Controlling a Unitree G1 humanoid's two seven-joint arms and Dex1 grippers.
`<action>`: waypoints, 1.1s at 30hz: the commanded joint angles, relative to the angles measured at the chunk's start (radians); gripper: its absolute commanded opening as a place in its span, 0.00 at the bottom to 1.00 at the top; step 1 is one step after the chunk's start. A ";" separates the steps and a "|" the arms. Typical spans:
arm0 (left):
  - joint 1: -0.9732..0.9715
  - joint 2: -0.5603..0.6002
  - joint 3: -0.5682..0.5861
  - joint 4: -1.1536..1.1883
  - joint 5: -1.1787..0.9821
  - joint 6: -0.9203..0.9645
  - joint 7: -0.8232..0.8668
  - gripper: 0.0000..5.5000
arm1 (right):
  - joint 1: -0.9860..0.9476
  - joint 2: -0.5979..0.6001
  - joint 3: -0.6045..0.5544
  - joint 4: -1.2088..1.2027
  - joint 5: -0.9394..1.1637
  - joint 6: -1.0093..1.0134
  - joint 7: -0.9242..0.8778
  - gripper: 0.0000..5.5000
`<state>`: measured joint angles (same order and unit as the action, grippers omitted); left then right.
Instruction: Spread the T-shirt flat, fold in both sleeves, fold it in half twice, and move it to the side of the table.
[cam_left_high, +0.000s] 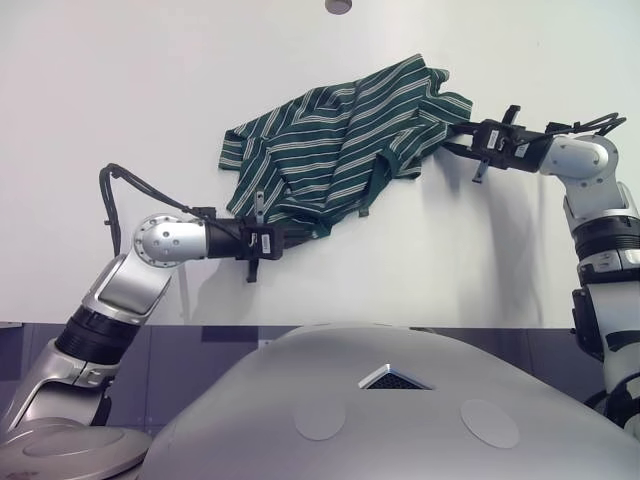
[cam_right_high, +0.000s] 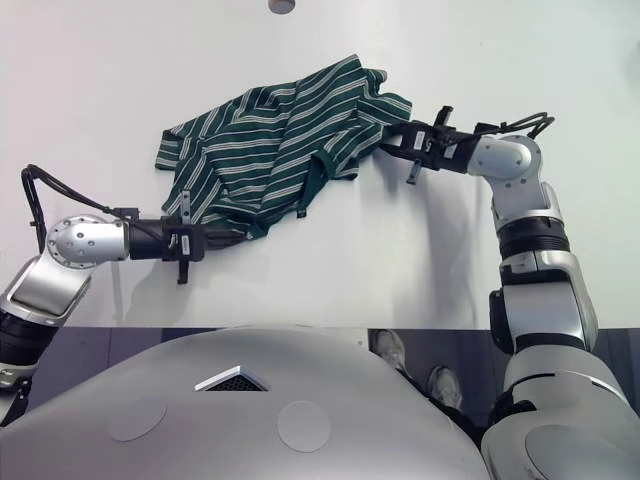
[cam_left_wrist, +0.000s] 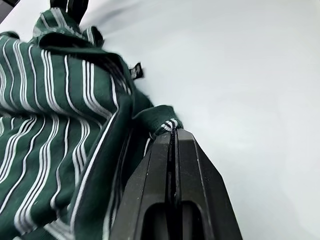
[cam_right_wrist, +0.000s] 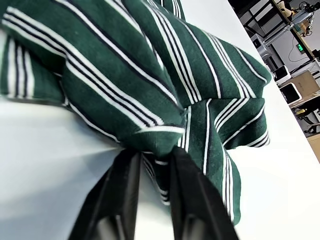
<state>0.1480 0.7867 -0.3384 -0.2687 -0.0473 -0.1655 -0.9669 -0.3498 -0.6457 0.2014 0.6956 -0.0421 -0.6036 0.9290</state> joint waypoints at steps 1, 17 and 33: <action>-0.074 -0.067 0.099 0.003 -0.080 0.012 0.067 0.00 | -0.010 -0.015 -0.056 -0.094 0.067 0.036 0.014 0.01; -0.818 -0.352 0.031 0.782 0.495 -0.121 0.828 0.00 | -0.368 0.295 0.022 0.169 -0.268 0.188 -0.625 0.01; -0.298 0.241 -0.229 0.004 -0.360 0.319 -0.437 0.00 | 0.369 -0.362 0.300 -0.926 0.267 0.576 0.440 0.01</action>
<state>-0.3166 0.8109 -0.6023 0.0259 -0.0719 -0.1824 -1.1841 -0.1912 -0.7315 0.5112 0.0596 0.0746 -0.2877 1.1930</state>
